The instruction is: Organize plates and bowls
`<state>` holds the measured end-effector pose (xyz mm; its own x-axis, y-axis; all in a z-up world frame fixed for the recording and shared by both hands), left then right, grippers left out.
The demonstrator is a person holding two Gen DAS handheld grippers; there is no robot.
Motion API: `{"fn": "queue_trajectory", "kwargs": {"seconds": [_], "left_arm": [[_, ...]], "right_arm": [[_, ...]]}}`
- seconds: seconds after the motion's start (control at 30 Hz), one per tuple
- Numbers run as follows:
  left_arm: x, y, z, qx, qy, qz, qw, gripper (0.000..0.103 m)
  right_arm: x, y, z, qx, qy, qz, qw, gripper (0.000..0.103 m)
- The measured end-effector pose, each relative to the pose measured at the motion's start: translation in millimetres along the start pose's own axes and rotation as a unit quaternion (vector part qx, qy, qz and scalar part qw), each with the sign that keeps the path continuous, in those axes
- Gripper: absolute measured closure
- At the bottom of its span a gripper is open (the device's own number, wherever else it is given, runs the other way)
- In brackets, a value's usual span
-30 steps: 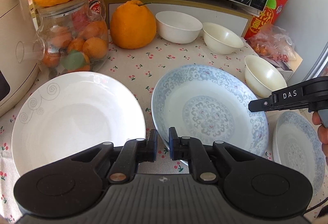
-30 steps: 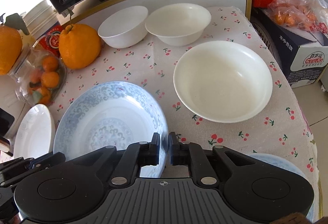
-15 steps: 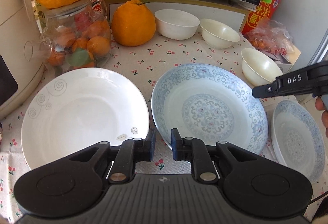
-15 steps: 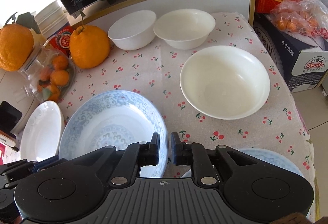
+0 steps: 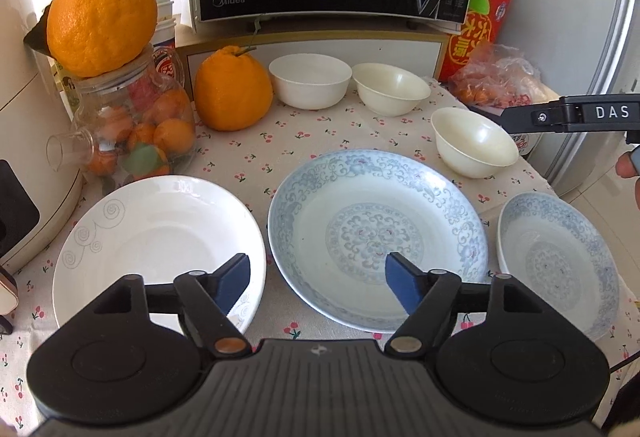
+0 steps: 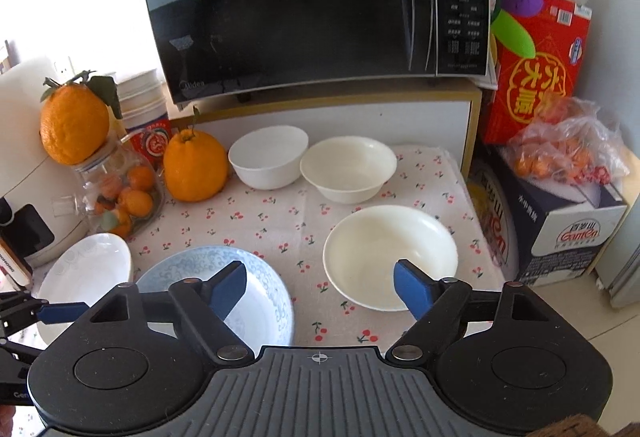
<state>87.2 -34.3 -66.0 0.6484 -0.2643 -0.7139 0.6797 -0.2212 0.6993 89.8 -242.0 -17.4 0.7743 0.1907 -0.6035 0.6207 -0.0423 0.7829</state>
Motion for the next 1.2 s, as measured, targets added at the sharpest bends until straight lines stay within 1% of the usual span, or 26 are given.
{"fn": "queue_trajectory", "kwargs": {"seconds": [0.1,0.13,0.2,0.33,0.43,0.57,0.7,0.83,1.07,1.2], "left_arm": [[-4,0,7,0.004,-0.006,0.008,0.9999,0.015],[-5,-1,9,0.003,-0.009,0.009,0.9999,0.011],[-6,-3,14,0.002,-0.016,0.01,0.9998,0.006],[-8,-8,25,0.006,-0.019,0.01,0.9998,0.001],[-9,-14,35,0.016,-0.022,0.009,0.9996,0.001],[-10,-20,48,0.022,-0.032,0.005,0.9992,0.001],[-11,-26,63,0.023,-0.054,0.001,0.9983,0.001],[-8,-32,79,0.03,-0.075,-0.004,0.9967,0.001],[1,-37,98,0.007,-0.125,-0.01,0.992,0.001],[9,-42,103,-0.021,-0.149,-0.02,0.9884,0.001]], "right_arm": [[-15,-1,10,-0.002,-0.009,0.02,1.0,0.013],[-20,-2,13,-0.001,-0.01,0.024,1.0,0.01],[-30,-5,22,0.003,-0.015,0.032,0.999,0.006],[-46,-14,39,0.006,-0.032,0.036,0.999,0.003],[-56,-22,50,0.004,-0.044,0.034,0.998,0.002],[-66,-36,63,-0.002,-0.049,0.026,0.998,0.002],[-67,-53,78,0.017,-0.043,-0.002,0.999,0.002],[-61,-71,87,0.038,-0.043,-0.042,0.997,0.002],[-55,-87,97,0.053,-0.042,-0.07,0.995,0.002],[-50,-90,105,0.075,-0.021,-0.075,0.994,0.002]]}}
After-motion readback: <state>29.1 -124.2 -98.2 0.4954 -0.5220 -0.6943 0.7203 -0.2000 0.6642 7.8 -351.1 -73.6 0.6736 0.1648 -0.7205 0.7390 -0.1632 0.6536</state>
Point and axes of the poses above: each gripper's, at about its wrist camera, not at the fingertips, and x roughly the way its jaws point, z to its right, y to its top, the point moved 6 cm from there along x, roughly the way its jaws point, and after that the axes turned 1 degree about x, right-handed, at the moved point
